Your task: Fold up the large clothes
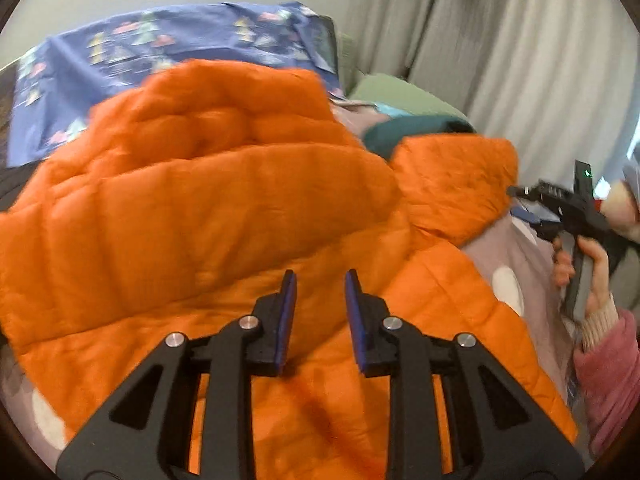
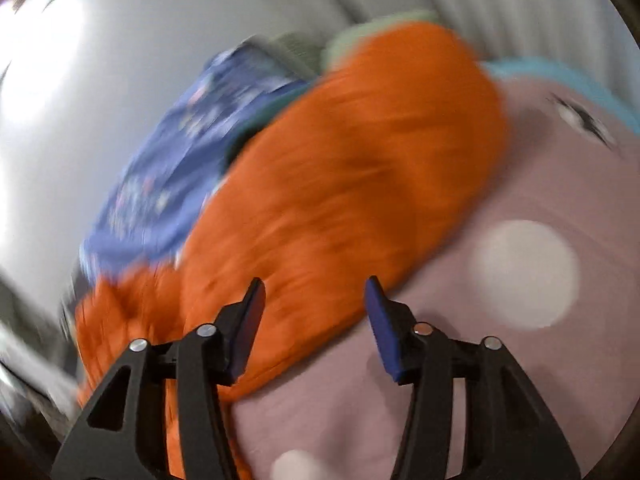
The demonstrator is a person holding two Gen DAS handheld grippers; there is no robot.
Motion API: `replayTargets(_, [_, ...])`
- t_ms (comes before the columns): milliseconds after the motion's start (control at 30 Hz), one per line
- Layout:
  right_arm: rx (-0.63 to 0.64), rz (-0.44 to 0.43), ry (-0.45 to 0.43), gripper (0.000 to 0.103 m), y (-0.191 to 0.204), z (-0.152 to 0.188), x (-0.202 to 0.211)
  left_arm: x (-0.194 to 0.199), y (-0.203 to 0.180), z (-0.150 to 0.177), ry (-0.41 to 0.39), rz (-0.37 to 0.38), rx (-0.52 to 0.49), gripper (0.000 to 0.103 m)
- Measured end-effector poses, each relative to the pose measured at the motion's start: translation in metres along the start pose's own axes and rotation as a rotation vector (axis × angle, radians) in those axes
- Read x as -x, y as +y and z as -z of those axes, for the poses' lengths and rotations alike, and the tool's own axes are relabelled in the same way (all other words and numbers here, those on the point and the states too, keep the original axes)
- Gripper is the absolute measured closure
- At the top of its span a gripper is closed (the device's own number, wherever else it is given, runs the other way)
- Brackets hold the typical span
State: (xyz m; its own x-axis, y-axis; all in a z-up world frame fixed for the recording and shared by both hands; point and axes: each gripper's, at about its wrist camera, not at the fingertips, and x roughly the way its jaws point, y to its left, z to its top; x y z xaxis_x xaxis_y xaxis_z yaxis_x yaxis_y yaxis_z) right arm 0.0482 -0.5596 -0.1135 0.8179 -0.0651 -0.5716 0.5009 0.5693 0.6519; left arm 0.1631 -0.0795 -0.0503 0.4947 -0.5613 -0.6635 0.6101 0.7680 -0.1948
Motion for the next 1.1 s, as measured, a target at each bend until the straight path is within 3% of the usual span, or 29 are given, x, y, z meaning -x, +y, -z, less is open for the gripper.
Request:
replayTargets(167, [-0.2, -0.079, -0.059, 0.025, -0.061, -0.04, -0.002, -0.038, -0.007, 0.001, 0.082, 0.0, 0.015, 0.079])
replayTargets(267, [-0.339, -0.178, -0.088, 0.024, -0.089, -0.056, -0.013, -0.046, -0.004, 0.001, 0.097, 0.004, 0.043, 0.079])
replayTargets(333, [-0.34, -0.24, -0.099, 0.024, -0.089, -0.061, -0.017, -0.048, -0.003, 0.003, 0.102, 0.001, 0.044, 0.079])
replayTargets(400, [-0.329, -0.23, -0.097, 0.026, -0.085, -0.064, -0.023, -0.05, 0.0, 0.004, 0.1, -0.003, 0.047, 0.079])
replayTargets(467, [-0.299, -0.191, -0.1, 0.071, -0.083, -0.068, -0.025, -0.051, 0.003, 0.001, 0.088, 0.029, 0.068, 0.079])
replayTargets(500, [-0.295, -0.194, -0.095, 0.103, -0.081, -0.068, -0.026, -0.053, 0.005, -0.001, 0.083, 0.039, 0.079, 0.079])
replayTargets(600, [-0.293, -0.263, -0.139, 0.103, -0.089, -0.072, -0.006, -0.057, 0.008, -0.005, 0.084, 0.036, 0.1, 0.079])
replayTargets(733, [-0.17, -0.36, -0.166, 0.103, -0.051, -0.076, 0.027, -0.051, 0.01, -0.007, 0.066, 0.058, 0.118, 0.079])
replayTargets(833, [-0.105, -0.369, -0.181, 0.103, -0.025, -0.082, 0.041, -0.04, 0.012, -0.006, 0.05, 0.072, 0.133, 0.079])
replayTargets(900, [-0.102, -0.289, -0.159, 0.074, -0.024, -0.089, 0.036, -0.032, 0.012, -0.006, 0.037, 0.08, 0.129, 0.079])
replayTargets(933, [-0.121, -0.237, -0.152, 0.038, -0.031, -0.091, 0.032, -0.027, 0.011, -0.004, 0.028, 0.082, 0.122, 0.079])
replayTargets(967, [-0.159, -0.184, -0.149, 0.03, -0.041, -0.091, 0.027, -0.022, 0.01, -0.003, 0.024, 0.085, 0.115, 0.078])
replayTargets(1100, [-0.291, -0.137, -0.055, 0.021, -0.084, -0.082, -0.009, -0.017, 0.008, 0.005, 0.026, 0.073, 0.073, 0.074])
